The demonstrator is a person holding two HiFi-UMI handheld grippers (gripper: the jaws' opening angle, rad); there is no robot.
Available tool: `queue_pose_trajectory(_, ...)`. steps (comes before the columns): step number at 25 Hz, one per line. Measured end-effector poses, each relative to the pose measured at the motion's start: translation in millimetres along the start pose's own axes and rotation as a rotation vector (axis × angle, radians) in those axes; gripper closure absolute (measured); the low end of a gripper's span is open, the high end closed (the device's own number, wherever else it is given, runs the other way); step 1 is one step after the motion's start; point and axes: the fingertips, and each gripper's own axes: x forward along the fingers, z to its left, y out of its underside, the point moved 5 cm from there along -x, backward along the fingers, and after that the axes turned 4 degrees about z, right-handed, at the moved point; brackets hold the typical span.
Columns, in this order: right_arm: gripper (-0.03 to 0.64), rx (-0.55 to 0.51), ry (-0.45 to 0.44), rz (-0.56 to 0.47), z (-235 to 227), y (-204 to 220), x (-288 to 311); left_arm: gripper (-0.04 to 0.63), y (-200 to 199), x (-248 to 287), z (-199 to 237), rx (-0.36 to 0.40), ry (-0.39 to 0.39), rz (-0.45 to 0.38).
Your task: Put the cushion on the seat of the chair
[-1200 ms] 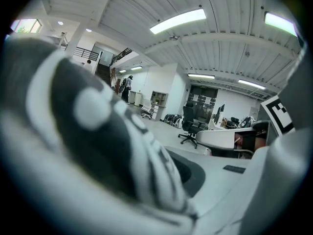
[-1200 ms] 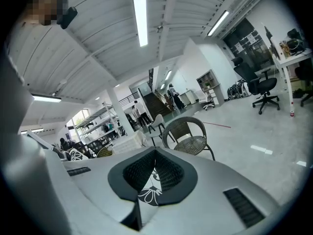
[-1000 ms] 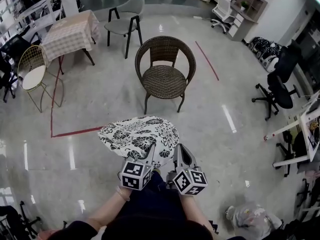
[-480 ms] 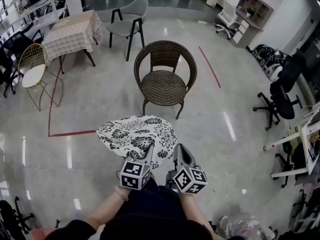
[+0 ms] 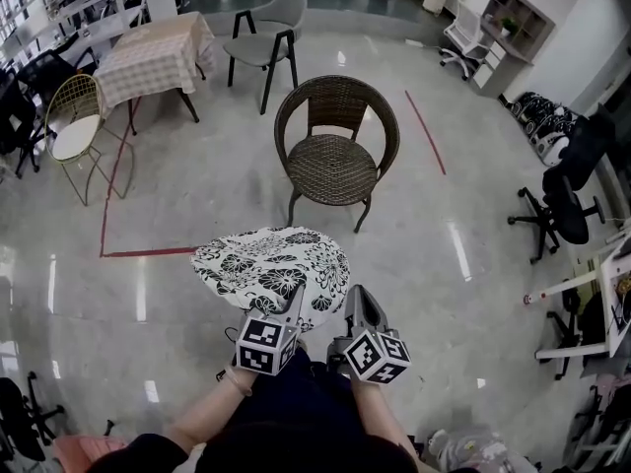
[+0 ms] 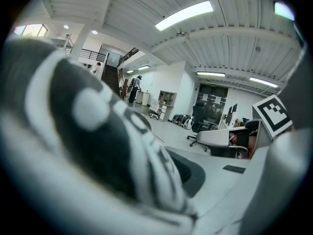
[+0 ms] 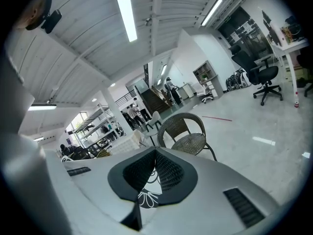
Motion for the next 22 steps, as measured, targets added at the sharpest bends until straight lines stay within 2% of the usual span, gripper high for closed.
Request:
queue_pose_trajectory(13, 0.618, 0.0, 0.023, 0.004, -6, -6, 17, 0.56, -4, 18, 15, -0.035, 0.0, 0.012)
queue_pose_trajectory(22, 0.618, 0.004, 0.006, 0.04, -9, -15, 59, 0.56, -21, 48, 32, -0.04, -0.008, 0.034)
